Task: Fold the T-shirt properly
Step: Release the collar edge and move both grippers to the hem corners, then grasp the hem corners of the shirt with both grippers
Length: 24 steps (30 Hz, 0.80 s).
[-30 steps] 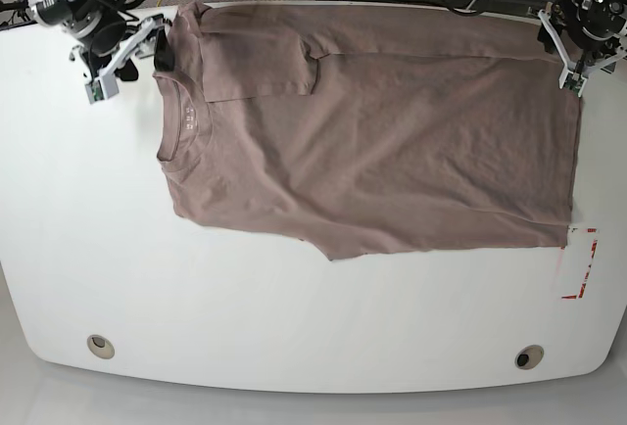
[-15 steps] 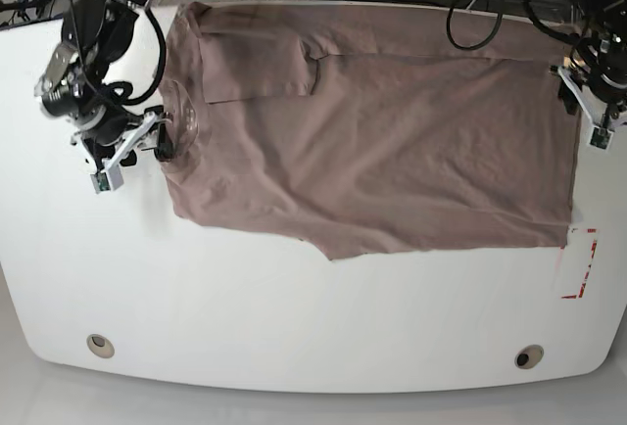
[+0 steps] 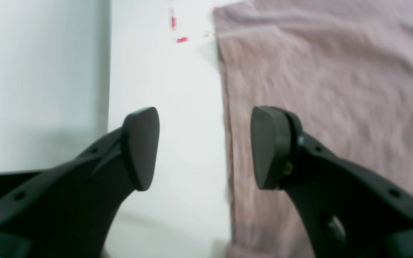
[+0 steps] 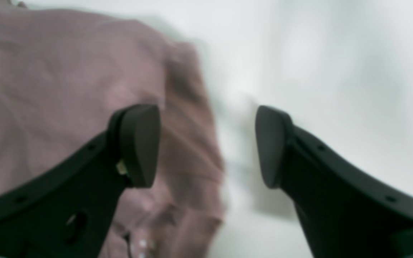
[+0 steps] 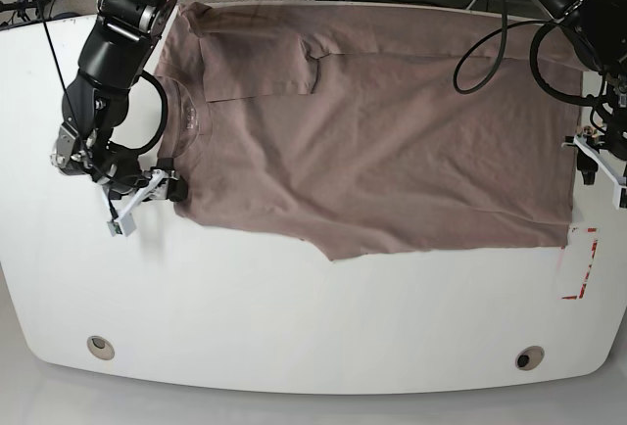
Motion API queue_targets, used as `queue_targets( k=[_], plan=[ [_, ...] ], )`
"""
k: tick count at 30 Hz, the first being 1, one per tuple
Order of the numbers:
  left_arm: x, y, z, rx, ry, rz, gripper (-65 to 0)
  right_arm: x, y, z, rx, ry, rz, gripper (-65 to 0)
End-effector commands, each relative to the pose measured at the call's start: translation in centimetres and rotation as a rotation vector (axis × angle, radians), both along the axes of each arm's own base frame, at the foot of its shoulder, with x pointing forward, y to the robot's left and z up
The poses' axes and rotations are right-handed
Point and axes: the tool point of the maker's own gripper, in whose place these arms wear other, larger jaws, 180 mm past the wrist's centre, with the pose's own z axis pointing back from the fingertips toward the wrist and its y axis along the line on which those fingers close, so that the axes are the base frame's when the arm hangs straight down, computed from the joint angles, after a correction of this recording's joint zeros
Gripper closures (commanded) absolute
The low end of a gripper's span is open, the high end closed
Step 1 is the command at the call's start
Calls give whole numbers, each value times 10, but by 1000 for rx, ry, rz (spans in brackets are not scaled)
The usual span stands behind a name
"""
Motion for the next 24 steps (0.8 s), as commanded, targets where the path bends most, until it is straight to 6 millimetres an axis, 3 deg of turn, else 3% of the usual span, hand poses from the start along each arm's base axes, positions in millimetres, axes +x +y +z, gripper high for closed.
queue_targets(
  k=[1, 9, 12, 16, 24],
  plan=[
    [13, 11, 6, -38, -61, 44, -368, 19, 6, 14, 31, -65, 6, -401],
    [40, 34, -6, -148, -149, 122, -372, 19, 37, 5, 84, -62, 30, -395],
    [52, 41, -25, -204, -110, 134, -372, 19, 43, 5, 95, -63, 33, -390],
    [68, 55, -40, -267, -94, 151, -372, 19, 48, 4, 102, -62, 38, -333],
    [94, 45, -91, -376, -40, 115, -372, 20, 54, 4, 115, -64, 42, -312]
  ],
)
